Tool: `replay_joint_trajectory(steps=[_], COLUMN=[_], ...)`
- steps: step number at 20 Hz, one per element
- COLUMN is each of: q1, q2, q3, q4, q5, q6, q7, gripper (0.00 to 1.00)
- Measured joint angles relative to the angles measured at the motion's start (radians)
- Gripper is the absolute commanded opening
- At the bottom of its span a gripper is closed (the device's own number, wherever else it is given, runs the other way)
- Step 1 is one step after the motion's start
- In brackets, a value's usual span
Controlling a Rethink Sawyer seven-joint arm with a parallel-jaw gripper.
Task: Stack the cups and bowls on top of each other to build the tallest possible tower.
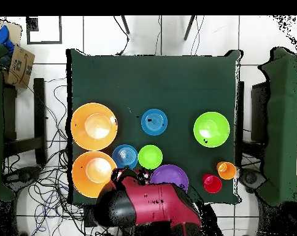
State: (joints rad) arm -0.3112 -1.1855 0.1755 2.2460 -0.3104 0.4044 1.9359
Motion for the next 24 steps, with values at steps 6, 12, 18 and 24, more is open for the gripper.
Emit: replay_joint_trajectory(steps=[6, 12, 18, 24], q1=[-0.003, 0.011, 0.028, 0.049], q2=[0.004, 0.052, 0.11, 0.174], q3=[-0.003, -0.029, -0.056, -0.085], q4=[-0.002, -0.039, -0.086, -0.125], q5=[0.073, 0.084, 0.084, 0.084], q6=[0.003, 0.003, 0.003, 0.002], q7=[0.0, 0.0, 0.0, 0.0], gripper=[1.0, 1.0, 1.0, 1.0])
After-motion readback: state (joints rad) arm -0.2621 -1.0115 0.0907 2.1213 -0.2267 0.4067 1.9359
